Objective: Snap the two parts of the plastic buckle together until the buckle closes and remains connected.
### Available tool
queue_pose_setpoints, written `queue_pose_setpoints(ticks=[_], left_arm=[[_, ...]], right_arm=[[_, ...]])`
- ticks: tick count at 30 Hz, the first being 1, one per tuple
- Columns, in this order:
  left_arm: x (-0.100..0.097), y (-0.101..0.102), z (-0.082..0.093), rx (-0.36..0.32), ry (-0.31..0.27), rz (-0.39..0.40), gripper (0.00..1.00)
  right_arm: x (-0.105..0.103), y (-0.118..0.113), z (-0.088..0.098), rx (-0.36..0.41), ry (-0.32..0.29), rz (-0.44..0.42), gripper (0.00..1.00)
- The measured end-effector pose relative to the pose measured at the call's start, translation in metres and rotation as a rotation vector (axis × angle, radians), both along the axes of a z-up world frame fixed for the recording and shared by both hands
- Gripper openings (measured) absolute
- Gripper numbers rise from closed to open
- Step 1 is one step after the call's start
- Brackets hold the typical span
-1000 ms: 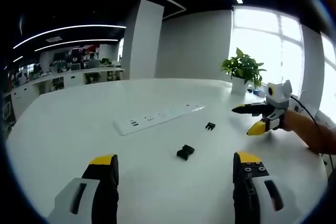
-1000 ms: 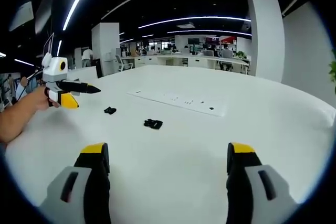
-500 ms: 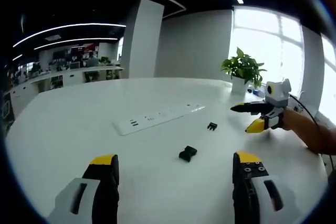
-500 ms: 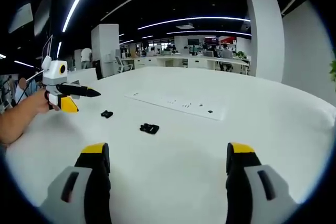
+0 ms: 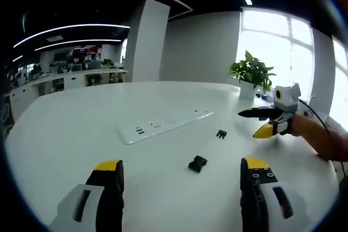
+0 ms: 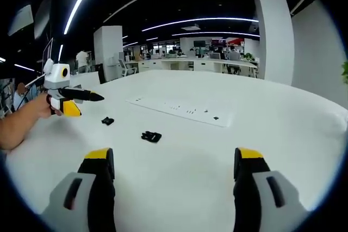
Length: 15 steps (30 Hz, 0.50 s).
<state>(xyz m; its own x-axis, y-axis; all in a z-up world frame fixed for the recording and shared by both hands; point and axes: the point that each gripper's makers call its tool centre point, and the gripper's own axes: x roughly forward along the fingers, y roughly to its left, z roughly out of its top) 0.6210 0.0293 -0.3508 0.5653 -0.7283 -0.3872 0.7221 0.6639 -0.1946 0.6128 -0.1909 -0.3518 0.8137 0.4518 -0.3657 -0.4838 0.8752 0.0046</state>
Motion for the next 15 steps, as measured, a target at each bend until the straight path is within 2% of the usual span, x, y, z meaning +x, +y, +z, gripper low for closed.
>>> queue_pose_setpoints(ticks=[15], left_arm=[[0.0081,0.0008,-0.0027,0.004,-0.002,-0.008,0.91]], right_arm=[[0.0097,-0.0015,0.0004,0.007,-0.007,0.001,0.9]])
